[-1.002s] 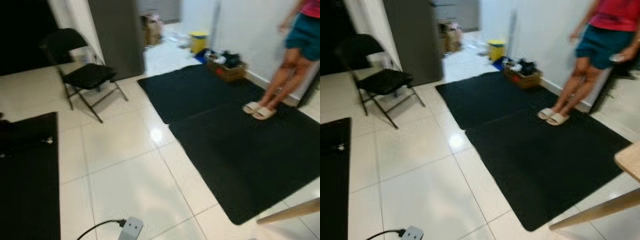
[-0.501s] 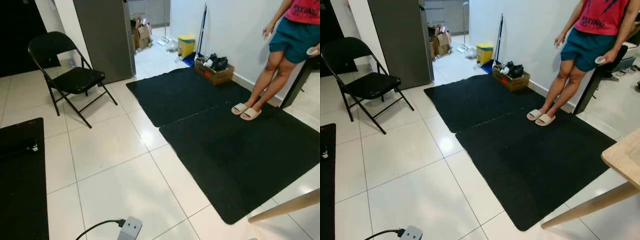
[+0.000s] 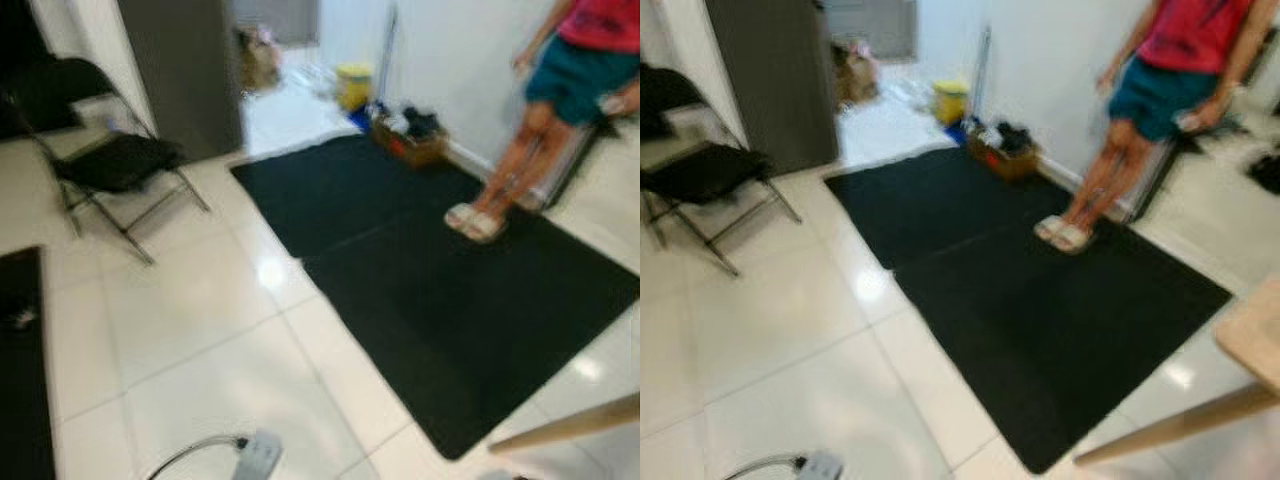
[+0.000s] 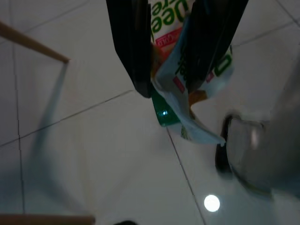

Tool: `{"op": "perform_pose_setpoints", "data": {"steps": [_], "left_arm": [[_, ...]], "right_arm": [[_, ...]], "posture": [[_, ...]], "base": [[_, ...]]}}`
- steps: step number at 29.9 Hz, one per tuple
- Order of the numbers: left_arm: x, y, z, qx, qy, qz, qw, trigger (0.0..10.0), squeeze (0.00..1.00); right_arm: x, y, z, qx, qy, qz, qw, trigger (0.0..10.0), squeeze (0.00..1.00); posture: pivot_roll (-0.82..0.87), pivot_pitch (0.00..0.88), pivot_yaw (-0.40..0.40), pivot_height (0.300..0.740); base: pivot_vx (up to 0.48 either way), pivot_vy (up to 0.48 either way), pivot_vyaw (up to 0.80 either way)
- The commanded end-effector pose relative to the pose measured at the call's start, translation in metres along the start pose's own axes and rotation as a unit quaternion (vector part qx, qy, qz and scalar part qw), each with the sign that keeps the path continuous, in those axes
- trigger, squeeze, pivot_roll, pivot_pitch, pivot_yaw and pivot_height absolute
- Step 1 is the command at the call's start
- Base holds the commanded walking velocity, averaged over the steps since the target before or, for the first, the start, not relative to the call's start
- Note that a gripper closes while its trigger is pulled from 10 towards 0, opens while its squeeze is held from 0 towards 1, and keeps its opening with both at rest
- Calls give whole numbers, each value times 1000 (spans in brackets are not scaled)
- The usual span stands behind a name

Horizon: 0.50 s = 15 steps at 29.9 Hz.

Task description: Restocking fridge

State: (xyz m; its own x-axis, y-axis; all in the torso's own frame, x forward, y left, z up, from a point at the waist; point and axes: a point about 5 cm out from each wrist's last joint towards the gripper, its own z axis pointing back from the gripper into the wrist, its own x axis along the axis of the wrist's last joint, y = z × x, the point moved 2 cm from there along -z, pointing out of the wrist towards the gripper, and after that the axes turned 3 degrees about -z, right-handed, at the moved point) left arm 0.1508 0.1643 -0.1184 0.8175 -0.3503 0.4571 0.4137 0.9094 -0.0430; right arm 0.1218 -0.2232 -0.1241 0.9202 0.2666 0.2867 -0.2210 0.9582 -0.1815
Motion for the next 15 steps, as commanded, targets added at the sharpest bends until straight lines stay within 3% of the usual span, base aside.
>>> {"op": "perform_pose_setpoints", "data": {"steps": [1,11,15], "left_arm": [[-2,-5,-1,-5,4,5,1000,10000,0],[-2,-5,-1,-6,4,6,1000,10000,0],[-3,-5,-1,-6,4,6,1000,10000,0]], "right_arm": [[-14,-6,1,-8,23,-8,1000,10000,0],[-16,-8,2,-16,30,-16,999,10000,0],[-16,-8,2,-13,33,-16,999,10000,0]], "posture": [[8,0,-46,740],[10,0,-49,740],[12,0,-51,740]], "base": [[334,0,0],[329,0,0],[329,0,-800]]}}
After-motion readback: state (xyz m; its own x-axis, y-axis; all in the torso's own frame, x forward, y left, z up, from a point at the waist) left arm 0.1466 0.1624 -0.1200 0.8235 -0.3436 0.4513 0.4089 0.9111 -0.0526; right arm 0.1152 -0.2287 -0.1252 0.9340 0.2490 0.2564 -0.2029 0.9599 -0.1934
